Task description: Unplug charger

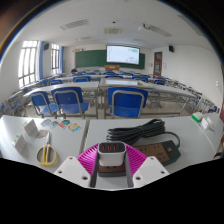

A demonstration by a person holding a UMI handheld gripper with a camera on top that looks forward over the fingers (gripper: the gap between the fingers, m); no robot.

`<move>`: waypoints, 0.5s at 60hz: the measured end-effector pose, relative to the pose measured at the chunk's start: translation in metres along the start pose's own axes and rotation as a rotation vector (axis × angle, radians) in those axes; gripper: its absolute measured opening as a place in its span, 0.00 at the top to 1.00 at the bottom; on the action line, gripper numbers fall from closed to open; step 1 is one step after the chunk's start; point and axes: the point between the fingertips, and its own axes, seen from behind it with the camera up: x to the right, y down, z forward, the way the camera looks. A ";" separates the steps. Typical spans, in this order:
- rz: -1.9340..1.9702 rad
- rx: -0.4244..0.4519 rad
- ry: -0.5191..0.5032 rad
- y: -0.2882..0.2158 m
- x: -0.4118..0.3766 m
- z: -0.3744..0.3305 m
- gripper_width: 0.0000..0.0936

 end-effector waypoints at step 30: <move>-0.011 0.517 -0.099 -0.274 0.041 -0.123 0.75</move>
